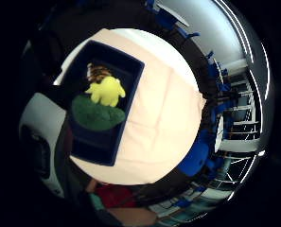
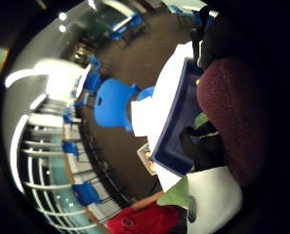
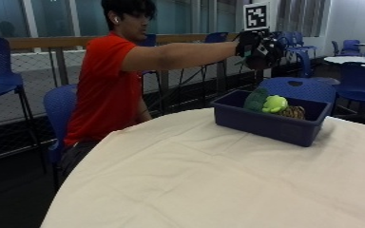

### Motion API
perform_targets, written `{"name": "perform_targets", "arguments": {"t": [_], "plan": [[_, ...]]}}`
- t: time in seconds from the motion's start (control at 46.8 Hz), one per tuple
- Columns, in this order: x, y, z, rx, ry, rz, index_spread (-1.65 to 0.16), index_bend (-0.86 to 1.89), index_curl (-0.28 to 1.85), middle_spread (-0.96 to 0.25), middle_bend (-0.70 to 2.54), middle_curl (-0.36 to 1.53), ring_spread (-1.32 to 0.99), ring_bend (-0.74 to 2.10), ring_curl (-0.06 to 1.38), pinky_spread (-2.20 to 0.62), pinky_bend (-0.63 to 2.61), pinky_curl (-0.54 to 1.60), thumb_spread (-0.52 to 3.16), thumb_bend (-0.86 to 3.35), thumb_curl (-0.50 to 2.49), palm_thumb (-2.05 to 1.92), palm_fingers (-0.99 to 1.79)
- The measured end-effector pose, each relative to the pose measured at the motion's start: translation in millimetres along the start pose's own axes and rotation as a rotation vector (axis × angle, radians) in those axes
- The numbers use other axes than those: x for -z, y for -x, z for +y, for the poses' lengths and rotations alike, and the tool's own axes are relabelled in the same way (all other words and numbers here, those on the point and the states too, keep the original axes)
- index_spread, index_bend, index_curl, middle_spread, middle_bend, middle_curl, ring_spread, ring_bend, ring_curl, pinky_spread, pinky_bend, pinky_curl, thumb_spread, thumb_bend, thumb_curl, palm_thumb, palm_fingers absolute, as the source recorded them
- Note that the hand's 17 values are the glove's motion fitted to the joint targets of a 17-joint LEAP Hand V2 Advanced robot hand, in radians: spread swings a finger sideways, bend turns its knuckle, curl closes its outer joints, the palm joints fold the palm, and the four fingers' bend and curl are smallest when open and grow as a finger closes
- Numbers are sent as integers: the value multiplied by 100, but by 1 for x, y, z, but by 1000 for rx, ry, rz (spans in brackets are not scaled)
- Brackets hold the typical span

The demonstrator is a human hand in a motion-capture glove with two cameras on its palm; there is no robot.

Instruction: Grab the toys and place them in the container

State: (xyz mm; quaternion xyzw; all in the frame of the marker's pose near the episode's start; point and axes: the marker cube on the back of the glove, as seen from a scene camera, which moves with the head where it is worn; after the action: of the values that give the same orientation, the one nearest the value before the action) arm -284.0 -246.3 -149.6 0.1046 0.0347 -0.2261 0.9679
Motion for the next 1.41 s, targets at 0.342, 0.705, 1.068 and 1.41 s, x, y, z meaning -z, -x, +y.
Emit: {"name": "perform_targets", "arguments": {"t": [0.342,0.705,1.068,1.41], "plan": [[-34,-31,16,-71,113,75,-38,8,38,-15,9,37,-13,28,36,-9,132,45,108,-10,67,11,-31],[-81,-121,102,-268,156,-4,-35,13,30,-6,10,27,6,17,29,8,128,40,115,-7,42,-8,-25],[-129,-177,221,-311,179,-69,-34,13,26,-5,11,23,8,17,27,10,121,36,115,-6,30,-7,-24],[-153,-210,312,-369,163,-108,-33,11,23,-5,11,21,8,17,25,10,117,34,116,-5,25,-6,-25]]}}
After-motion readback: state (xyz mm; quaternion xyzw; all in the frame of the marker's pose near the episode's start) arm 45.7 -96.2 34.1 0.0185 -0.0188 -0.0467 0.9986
